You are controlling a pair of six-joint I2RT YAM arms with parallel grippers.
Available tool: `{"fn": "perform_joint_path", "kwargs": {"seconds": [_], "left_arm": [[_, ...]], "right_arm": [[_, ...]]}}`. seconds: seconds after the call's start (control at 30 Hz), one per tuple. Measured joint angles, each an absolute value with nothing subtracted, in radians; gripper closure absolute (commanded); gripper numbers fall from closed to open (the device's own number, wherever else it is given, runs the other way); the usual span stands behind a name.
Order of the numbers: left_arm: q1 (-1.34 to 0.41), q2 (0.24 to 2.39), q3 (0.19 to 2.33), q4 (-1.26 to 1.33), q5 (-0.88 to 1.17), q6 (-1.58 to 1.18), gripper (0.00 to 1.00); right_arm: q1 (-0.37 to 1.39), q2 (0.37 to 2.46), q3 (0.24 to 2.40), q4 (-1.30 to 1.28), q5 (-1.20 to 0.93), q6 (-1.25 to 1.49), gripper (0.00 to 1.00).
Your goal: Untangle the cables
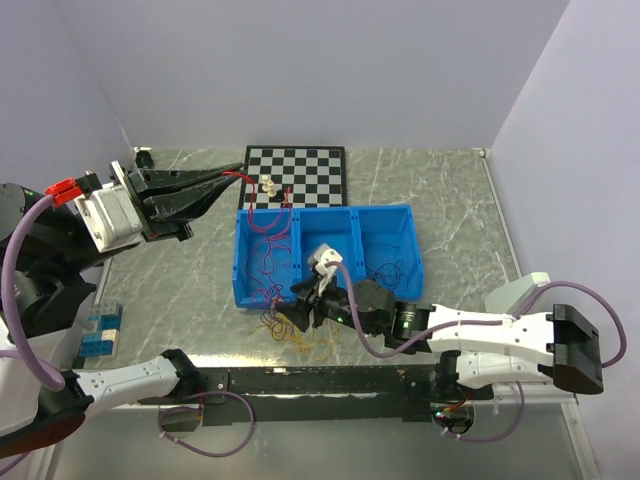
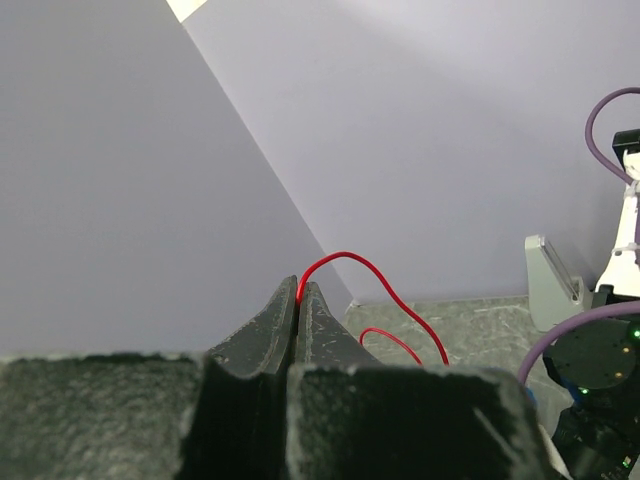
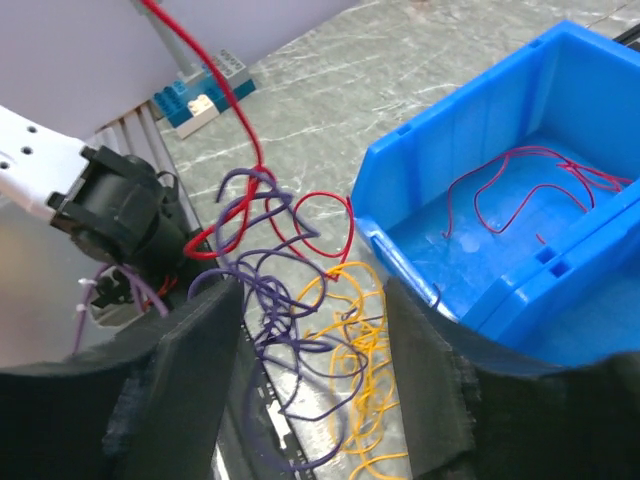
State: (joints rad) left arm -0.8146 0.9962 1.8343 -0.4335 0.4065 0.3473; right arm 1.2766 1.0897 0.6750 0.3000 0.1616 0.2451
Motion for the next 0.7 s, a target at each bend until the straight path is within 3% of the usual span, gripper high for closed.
{"fn": "perform_joint_path", "kwargs": {"seconds": [0.17, 0.27, 0.47, 0.7], "left_arm": [[-0.815, 0.996, 1.835, -0.432, 0.417, 0.337, 0.99], [-0.815, 0.997, 1.836, -0.432, 0.421, 0.334, 0.99], [-0.815, 0.995, 1.849, -0.424, 0.416, 0.352, 0.99], [-0.815, 0.993, 1.861, -0.355, 0.385, 0.437, 0.99]], "right_arm": [[1.259, 1.146, 0.69, 0.328, 0.129, 0.252, 0.82], [1.258, 1.182, 0.69, 0.337, 0.109, 0.273, 0.98], [1.258, 1.194, 0.656, 0.347, 0.09, 0.332, 1.0], [1.258, 1.15, 0.425, 0.311, 0.114, 0.443, 1.0]]}}
